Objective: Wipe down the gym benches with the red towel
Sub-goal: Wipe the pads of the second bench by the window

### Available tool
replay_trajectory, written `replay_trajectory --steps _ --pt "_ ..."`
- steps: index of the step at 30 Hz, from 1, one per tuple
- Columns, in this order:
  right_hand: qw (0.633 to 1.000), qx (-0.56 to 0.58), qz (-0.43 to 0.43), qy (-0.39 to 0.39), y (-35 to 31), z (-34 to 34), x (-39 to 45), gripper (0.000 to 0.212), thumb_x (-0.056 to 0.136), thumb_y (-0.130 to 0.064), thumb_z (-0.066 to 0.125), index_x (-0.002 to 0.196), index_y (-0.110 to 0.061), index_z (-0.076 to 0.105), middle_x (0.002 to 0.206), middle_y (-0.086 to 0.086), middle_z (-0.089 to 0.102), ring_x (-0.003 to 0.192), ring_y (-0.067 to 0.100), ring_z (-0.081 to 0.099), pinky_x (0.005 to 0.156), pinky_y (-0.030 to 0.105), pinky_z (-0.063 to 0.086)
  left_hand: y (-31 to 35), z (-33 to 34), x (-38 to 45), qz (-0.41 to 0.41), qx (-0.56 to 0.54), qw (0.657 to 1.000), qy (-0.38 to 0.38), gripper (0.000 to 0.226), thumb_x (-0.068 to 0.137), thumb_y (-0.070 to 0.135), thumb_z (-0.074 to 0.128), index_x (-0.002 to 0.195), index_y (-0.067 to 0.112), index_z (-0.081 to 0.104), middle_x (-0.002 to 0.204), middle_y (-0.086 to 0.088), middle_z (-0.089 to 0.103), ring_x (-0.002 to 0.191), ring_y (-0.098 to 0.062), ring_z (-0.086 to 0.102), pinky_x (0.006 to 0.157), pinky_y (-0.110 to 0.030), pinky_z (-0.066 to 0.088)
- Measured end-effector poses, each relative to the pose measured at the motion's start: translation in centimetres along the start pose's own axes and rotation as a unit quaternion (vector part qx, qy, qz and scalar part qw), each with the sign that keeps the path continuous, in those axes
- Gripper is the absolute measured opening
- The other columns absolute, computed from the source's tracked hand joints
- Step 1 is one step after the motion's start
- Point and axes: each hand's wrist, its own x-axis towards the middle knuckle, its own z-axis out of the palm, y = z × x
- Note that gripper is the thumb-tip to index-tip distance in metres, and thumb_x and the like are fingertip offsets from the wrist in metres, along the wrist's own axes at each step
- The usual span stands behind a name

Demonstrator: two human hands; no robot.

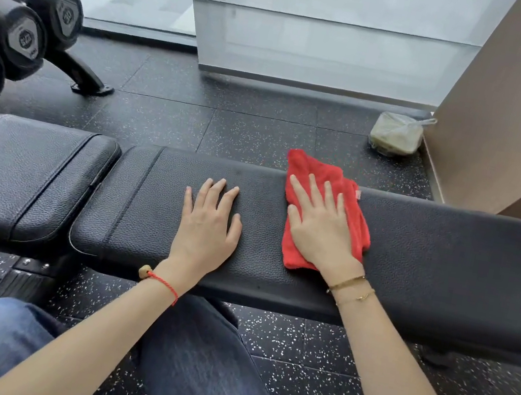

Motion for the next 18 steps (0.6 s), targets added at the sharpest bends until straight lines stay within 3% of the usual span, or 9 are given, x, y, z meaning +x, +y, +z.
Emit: replay_trajectory --steps 4,8,14,18 --pt "0.998 -0.004 -0.056 0.005 -0.4 0.7 -3.3 0.058 0.1 -0.043 0.031 0.153 -0.039 0.01 0.163 -0.002 0.01 0.15 0.026 0.009 0.122 0.043 0.001 0.1 -0.1 0.0 0.0 0.001 1.0 -0.006 0.053 0.095 0.034 0.039 0.145 0.016 0.042 0.154 -0.01 0.037 0.147 -0.028 0.025 0.12 -0.055 0.013" --pt "1.0 0.006 -0.029 0.01 1.6 0.5 -4.2 0.057 0.1 -0.043 0.031 0.153 -0.041 0.011 0.163 -0.004 0.01 0.15 0.023 0.008 0.122 0.041 0.0 0.1 -0.4 0.0 0.001 -0.012 1.0 -0.019 0.052 0.097 0.033 0.043 0.146 0.017 0.039 0.155 -0.008 0.034 0.148 -0.027 0.021 0.122 -0.053 0.009" --pt "0.999 0.027 0.038 -0.01 1.1 0.0 0.3 0.056 0.102 -0.04 0.027 0.154 -0.039 0.005 0.164 -0.001 0.004 0.151 0.026 0.003 0.122 0.045 -0.002 -2.0 -2.2 0.6 0.015 -0.022 0.999 0.016 0.045 0.094 0.03 0.052 0.137 0.015 0.051 0.137 -0.007 0.049 0.134 -0.026 0.04 0.118 -0.045 0.023" --pt "1.0 0.02 0.005 -0.022 -3.5 0.5 3.8 0.057 0.102 -0.04 0.027 0.154 -0.036 0.005 0.164 0.001 0.004 0.151 0.028 0.003 0.121 0.048 -0.002 -5.2 -3.3 0.9 -0.022 0.001 0.999 0.04 0.043 0.096 0.022 0.048 0.138 0.013 0.049 0.139 -0.008 0.048 0.134 -0.027 0.041 0.117 -0.048 0.024"
